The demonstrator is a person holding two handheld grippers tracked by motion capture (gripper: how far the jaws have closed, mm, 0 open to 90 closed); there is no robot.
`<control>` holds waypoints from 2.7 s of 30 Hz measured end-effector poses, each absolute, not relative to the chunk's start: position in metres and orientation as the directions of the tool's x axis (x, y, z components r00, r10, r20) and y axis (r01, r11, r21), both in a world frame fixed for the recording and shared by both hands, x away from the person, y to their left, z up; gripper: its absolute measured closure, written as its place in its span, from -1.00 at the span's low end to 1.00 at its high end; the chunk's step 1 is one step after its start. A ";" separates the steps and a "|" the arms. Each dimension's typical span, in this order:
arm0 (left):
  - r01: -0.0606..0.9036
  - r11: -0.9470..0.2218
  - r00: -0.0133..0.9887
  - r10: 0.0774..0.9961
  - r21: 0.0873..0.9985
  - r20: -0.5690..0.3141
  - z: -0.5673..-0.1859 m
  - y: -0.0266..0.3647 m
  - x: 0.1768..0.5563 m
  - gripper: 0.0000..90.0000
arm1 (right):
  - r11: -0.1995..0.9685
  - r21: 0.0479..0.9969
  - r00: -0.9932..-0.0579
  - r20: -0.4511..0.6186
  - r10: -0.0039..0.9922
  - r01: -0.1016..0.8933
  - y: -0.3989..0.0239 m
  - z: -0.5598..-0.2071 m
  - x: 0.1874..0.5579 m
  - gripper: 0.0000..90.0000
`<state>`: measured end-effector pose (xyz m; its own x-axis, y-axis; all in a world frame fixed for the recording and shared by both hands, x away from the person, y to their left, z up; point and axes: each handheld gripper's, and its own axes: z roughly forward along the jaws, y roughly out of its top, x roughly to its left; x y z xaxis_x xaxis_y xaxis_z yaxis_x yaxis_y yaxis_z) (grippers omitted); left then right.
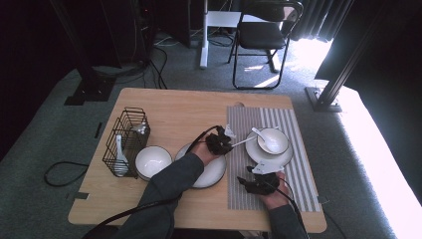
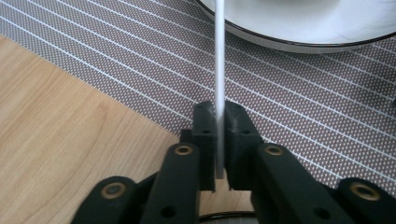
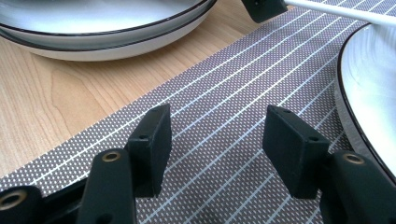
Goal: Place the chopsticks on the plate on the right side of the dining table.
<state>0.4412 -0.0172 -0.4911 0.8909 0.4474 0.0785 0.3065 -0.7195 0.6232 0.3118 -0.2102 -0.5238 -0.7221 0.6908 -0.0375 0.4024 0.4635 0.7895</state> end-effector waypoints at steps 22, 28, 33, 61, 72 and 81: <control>0.243 -0.736 0.906 0.406 0.632 0.125 -0.485 -0.042 0.450 0.92 | 0.464 0.789 -0.723 -0.037 0.690 0.403 -0.210 -0.524 0.312 -0.07; 0.247 -0.736 0.907 0.404 0.630 0.116 -0.488 -0.046 0.452 0.92 | 0.463 0.789 -0.723 -0.036 0.690 0.403 -0.210 -0.524 0.312 -0.07; 0.249 -0.730 0.909 0.403 0.637 0.107 -0.488 -0.046 0.452 0.81 | 0.463 0.790 -0.724 -0.035 0.689 0.403 -0.210 -0.524 0.312 -0.08; 0.273 -0.669 0.894 0.442 0.691 0.075 -0.466 -0.015 0.445 0.61 | 0.474 0.783 -0.726 -0.042 0.686 0.403 -0.208 -0.523 0.313 -0.12; 0.260 -0.657 0.901 0.429 0.708 0.067 -0.457 -0.006 0.441 0.60 | 0.498 0.772 -0.726 -0.070 0.684 0.395 -0.205 -0.520 0.319 -0.13; 0.261 -0.640 0.899 0.434 0.722 0.060 -0.453 0.001 0.437 0.57 | 0.502 0.763 -0.724 -0.066 0.687 0.408 -0.205 -0.520 0.325 -0.15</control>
